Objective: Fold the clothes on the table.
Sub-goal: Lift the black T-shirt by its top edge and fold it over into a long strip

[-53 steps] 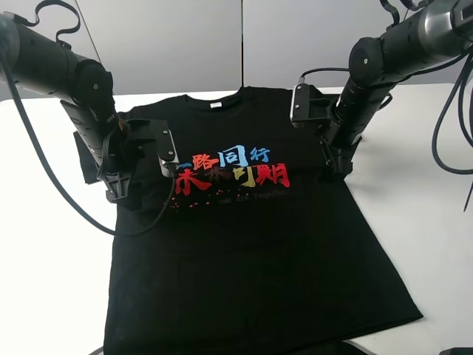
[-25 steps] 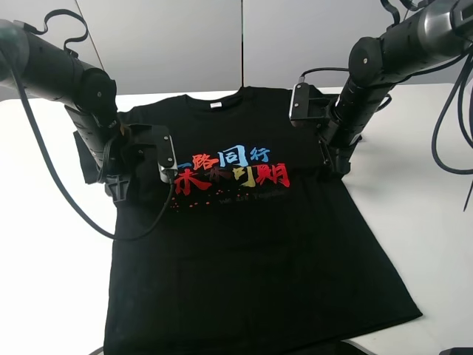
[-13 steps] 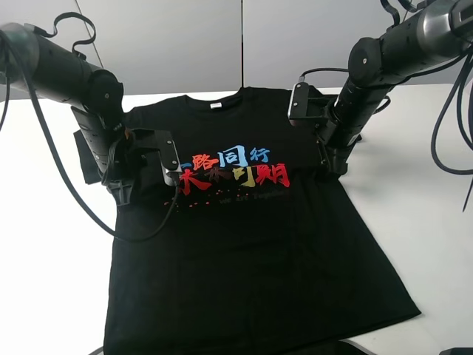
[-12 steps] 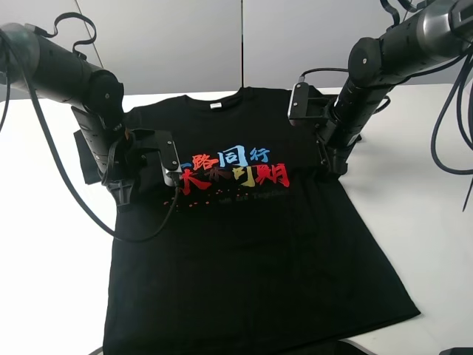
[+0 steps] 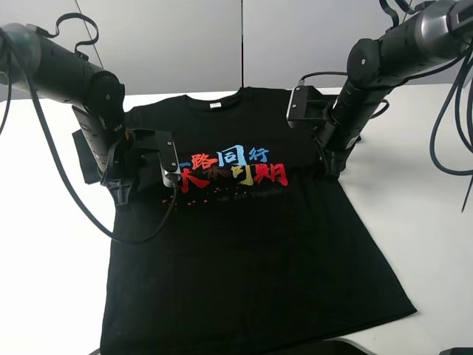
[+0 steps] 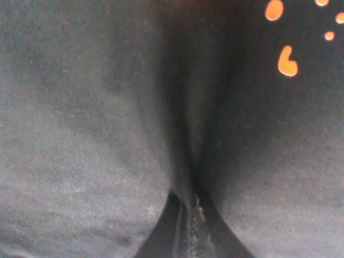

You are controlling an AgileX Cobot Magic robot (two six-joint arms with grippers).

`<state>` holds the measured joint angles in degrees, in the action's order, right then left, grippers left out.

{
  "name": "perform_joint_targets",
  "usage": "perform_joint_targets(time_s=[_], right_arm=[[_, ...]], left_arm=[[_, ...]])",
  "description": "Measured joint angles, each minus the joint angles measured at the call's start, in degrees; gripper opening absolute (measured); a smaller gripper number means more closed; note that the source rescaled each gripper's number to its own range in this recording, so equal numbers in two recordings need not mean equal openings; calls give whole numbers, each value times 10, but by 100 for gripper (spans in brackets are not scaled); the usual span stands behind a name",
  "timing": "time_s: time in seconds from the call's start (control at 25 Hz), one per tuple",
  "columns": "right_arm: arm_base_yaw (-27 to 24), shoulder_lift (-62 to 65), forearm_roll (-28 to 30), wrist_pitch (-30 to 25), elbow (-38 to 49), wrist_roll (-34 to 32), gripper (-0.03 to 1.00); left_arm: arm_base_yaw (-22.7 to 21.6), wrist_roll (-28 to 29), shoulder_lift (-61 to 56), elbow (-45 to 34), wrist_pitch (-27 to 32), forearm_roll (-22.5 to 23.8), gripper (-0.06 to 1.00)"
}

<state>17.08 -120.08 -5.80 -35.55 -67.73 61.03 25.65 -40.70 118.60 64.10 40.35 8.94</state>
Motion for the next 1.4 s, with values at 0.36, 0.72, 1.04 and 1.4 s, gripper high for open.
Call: perform_joint_targets(time_s=[0.36, 0.72, 1.04, 1.4], right_arm=[[0, -1, -7, 7, 0, 0, 3], [0, -1, -7, 11, 0, 0, 2], [0, 0, -7, 14, 0, 0, 2], [0, 66, -24, 25, 4, 0, 1]], left_arm=[[0, 0, 0, 0, -2, 4, 0], [0, 41, 0, 0, -11, 27, 0], [0, 84, 0, 0, -27, 54, 0], [-2, 127, -47, -10, -64, 97, 0]])
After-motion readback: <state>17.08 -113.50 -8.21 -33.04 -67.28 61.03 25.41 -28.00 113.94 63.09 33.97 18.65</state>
